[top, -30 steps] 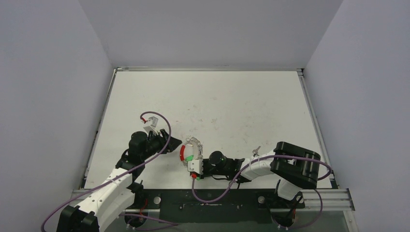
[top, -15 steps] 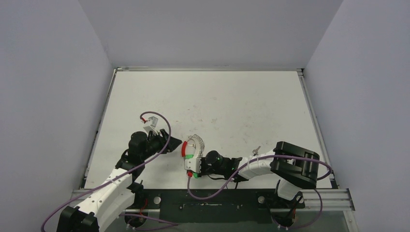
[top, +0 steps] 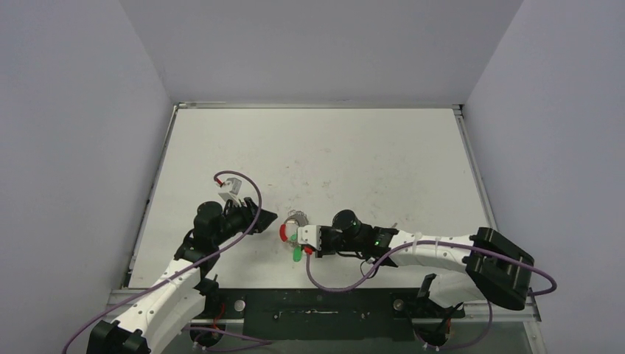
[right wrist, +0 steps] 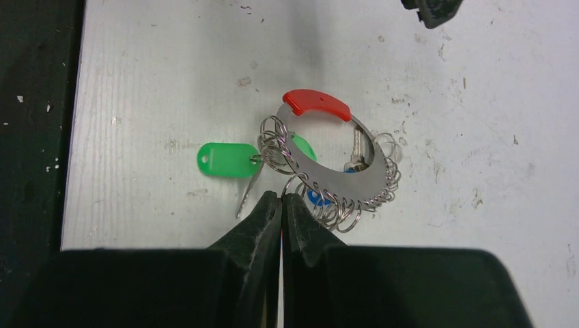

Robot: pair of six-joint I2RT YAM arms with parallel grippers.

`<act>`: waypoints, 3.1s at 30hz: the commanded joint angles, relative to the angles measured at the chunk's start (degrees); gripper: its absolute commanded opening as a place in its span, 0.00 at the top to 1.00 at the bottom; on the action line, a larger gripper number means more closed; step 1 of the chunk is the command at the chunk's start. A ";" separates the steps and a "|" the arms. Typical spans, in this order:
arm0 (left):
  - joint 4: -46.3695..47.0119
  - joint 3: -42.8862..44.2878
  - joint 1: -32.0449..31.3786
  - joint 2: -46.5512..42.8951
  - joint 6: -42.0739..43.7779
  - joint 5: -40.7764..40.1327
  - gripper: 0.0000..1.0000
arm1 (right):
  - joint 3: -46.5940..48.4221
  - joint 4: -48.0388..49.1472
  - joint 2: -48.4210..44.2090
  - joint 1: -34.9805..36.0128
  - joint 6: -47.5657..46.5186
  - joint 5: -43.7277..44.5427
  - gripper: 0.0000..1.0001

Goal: Put the keys on the keyring

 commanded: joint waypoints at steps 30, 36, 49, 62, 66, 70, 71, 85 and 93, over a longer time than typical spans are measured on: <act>22.98 1.99 -17.59 0.67 46.67 22.99 0.64 | 15.31 -18.51 -9.33 -17.76 5.18 -40.87 1.00; 21.98 0.89 -20.83 1.14 50.07 18.05 0.64 | 12.57 -10.22 -9.30 -17.76 13.45 -39.67 1.00; 22.46 1.46 -22.47 4.32 52.86 15.11 0.92 | 12.35 -10.70 -9.32 -17.81 13.08 -39.05 1.00; 2.05 9.46 -22.47 -0.47 53.23 13.78 1.00 | 13.80 -18.83 -13.66 -18.44 7.37 -28.89 0.68; -5.99 13.55 -22.47 -0.03 52.31 13.44 1.00 | 14.36 -19.36 -14.86 -18.56 6.39 -26.75 0.52; -12.20 16.80 -22.55 1.07 50.59 12.70 1.00 | 15.23 -19.64 -14.74 -18.51 5.92 -26.90 0.52; -13.15 17.54 -22.54 1.33 50.04 12.46 1.00 | 15.40 -19.60 -14.41 -18.47 5.90 -27.22 0.52; -17.08 20.30 -22.78 3.94 47.62 12.91 1.00 | 21.88 -26.57 -5.93 -11.66 -0.76 -30.35 0.66; -16.77 19.80 -23.00 3.20 47.66 12.98 1.00 | 22.88 -27.34 -2.30 -10.40 -1.46 -30.51 0.77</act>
